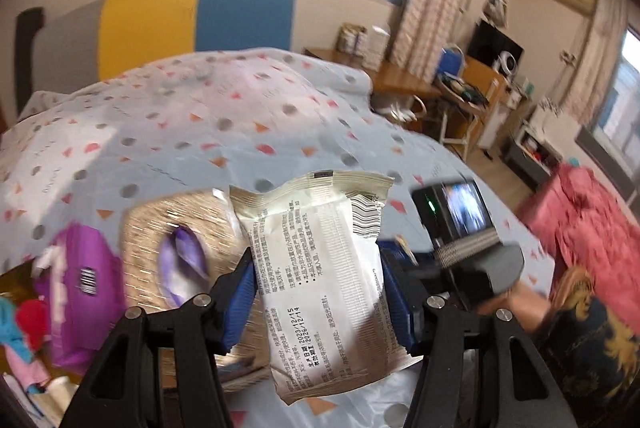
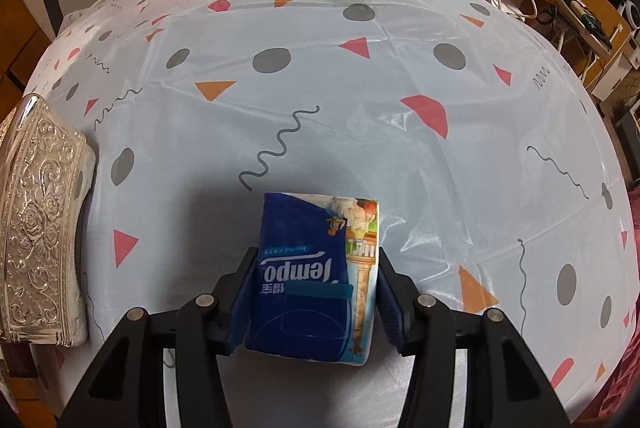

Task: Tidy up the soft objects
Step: 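Carry the white packet into the gold tray and open the left tool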

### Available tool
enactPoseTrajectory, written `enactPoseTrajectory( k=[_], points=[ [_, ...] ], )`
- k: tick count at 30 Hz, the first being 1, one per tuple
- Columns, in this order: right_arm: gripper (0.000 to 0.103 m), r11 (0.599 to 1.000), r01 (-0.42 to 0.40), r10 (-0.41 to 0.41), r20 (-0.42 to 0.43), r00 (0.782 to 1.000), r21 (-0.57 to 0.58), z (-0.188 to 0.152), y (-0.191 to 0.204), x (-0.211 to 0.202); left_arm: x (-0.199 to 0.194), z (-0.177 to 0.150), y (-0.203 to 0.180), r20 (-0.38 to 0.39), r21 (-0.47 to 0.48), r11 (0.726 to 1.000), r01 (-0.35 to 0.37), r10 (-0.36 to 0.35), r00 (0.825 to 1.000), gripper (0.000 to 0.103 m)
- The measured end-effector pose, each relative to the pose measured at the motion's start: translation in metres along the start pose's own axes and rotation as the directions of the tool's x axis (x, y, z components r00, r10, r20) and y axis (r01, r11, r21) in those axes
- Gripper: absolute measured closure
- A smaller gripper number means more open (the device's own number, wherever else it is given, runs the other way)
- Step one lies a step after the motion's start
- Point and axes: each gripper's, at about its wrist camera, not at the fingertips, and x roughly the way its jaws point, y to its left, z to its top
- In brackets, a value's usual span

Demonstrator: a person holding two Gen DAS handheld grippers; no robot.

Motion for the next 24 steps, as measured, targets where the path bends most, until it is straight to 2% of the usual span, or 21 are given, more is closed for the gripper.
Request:
enactPoseTrajectory(
  k=[6,11,16,24],
  points=[
    [0.049,1.0,0.014,-0.013,0.006,1.0,-0.019,-0.002,0.005,0.0,-0.042,0.005,0.051,0.065,-0.096,0.994,-0.061,0.068,0.996,0.044],
    [0.049,0.999,0.025,-0.024,0.011,1.0,-0.035,-0.003,0.008,0.0,-0.076,-0.011,0.108,0.084,-0.193,0.97,-0.145,0.163,0.983,0.044],
    [0.049,0.997,0.042,-0.041,0.021,0.999,-0.059,-0.005,0.013,0.001,-0.101,-0.041,0.17,0.052,-0.275,0.925,-0.263,0.288,0.956,0.044],
    [0.049,0.996,0.058,-0.056,0.028,0.998,-0.067,-0.01,0.022,0.001,-0.126,-0.089,0.268,-0.055,-0.396,0.808,-0.436,0.453,0.89,0.044]
  ],
)
